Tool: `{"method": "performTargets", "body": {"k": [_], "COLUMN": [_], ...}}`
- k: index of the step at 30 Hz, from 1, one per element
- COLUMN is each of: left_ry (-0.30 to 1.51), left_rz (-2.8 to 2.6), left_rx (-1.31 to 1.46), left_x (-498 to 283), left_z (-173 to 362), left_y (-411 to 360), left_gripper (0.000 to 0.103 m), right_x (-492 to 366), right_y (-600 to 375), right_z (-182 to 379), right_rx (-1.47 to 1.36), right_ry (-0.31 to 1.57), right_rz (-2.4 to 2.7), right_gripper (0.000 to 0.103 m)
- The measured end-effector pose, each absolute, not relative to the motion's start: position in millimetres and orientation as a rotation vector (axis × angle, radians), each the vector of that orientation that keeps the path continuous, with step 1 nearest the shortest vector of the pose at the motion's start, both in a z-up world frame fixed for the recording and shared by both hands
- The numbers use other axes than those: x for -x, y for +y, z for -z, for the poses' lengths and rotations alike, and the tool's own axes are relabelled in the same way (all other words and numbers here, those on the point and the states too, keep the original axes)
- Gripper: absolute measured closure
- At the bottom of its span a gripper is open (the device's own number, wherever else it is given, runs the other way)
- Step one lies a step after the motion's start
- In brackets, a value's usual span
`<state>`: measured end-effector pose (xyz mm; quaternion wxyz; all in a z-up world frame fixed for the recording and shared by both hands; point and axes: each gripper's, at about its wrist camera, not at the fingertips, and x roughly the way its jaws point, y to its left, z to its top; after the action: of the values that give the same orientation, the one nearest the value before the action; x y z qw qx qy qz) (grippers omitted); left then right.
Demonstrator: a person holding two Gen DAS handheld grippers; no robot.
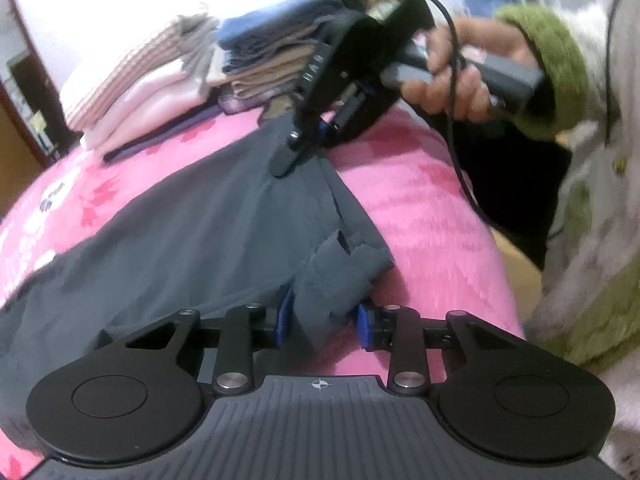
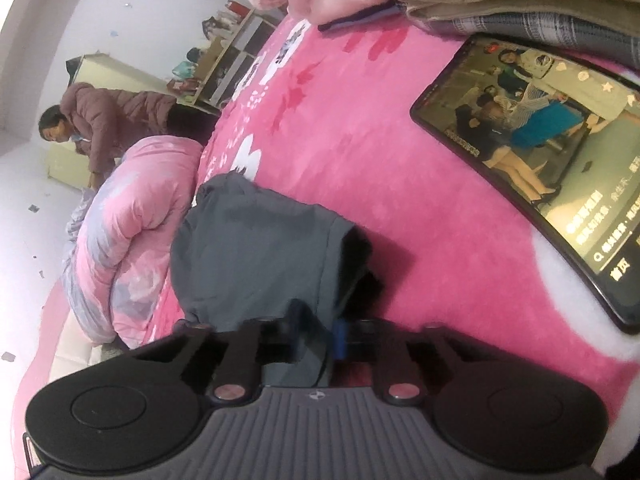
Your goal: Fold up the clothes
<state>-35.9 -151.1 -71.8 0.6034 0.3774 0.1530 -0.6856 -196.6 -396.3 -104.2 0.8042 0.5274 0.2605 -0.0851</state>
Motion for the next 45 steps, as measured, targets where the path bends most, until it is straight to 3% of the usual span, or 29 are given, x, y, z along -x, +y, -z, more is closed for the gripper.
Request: {"method": "performTargets", "body": {"k": [12,24,27,30,45], "left_ry": [0.524,0.675,0.697,0.679,0.64], "left_rz": [1.561,1.466,1.481,1.514,1.431], "left_rx": [-0.362,0.161,0.116,0.033,-0.314], "left_x": [-29,-112,-106,-85,-32], "left_z": [49,44,46,43,54], "left_y": [-126,-93,-91,-86,-113], "left_gripper": [0.075,0.077,0.077,0.068,0.068], "right_x": [173,57,35,39,102], "right_y": [-403,-409,-411,-412,-432], "right_z": [76,39,39,48,77], "right_rx": [-1.145,-1.14,-1.153,-1.168,-1.213], "right_ry": [0.482,0.441,0.445,0.458,0.494], "right_rz": [0.043,-0.135,-0.146,-0.136,0.014], "right_gripper": [0.099,0.099,0.099,0.099,0.097]}}
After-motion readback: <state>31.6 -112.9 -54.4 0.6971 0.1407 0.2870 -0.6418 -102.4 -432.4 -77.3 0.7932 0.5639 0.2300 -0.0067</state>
